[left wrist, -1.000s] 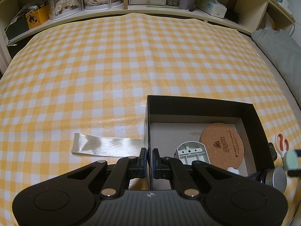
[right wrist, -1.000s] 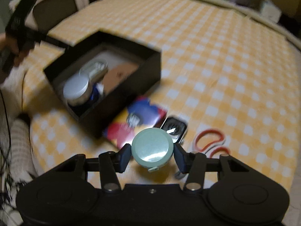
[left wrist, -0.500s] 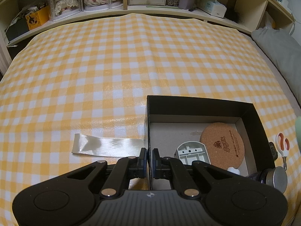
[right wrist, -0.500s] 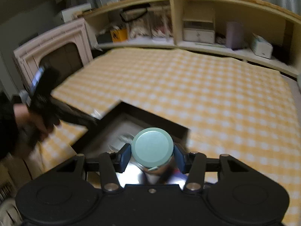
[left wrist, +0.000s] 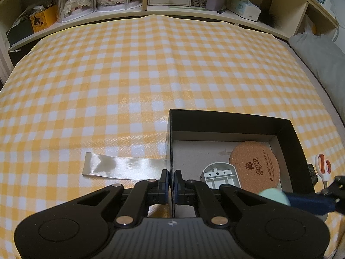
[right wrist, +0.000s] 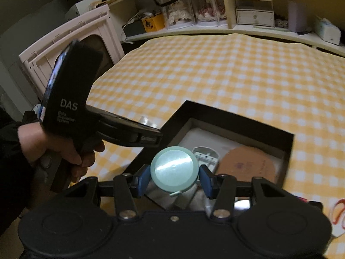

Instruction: Organize rigid objects

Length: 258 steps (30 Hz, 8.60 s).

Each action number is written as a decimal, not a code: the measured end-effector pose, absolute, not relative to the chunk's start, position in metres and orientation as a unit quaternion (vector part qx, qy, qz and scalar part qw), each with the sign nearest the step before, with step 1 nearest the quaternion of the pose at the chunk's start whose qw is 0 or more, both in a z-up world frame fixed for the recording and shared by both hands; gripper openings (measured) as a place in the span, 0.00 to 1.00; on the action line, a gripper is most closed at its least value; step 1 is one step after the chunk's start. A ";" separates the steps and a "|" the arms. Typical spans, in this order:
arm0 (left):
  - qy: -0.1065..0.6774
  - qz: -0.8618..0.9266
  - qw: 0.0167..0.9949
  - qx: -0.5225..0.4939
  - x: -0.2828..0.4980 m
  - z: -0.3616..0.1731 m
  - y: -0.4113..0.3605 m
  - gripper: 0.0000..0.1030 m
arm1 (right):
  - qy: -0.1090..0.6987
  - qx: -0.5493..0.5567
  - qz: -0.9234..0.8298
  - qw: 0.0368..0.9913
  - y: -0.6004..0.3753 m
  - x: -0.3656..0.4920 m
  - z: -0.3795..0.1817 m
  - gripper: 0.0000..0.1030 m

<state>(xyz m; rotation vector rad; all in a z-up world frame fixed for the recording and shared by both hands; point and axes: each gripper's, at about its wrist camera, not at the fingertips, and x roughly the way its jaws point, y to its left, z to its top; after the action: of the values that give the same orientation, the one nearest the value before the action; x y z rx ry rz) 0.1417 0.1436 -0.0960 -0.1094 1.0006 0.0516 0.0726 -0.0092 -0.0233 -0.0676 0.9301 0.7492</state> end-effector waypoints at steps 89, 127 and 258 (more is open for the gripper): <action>0.489 0.038 0.869 -0.070 0.145 -0.101 0.145 0.04 | 0.426 -0.089 0.116 0.893 -0.193 0.103 -0.010 1.00; 0.489 0.038 0.868 -0.070 0.146 -0.100 0.143 0.04 | 0.554 -0.032 0.056 0.830 -0.188 0.153 -0.107 0.17; 0.490 0.032 0.868 -0.079 0.143 -0.099 0.144 0.05 | 0.391 -0.080 0.116 0.910 -0.155 0.096 0.000 1.00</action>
<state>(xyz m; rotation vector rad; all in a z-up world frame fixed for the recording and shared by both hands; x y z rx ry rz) 0.1427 0.1437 -0.0986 -0.1651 1.0258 0.0678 0.0956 -0.1555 0.0002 -0.1655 0.8061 0.2387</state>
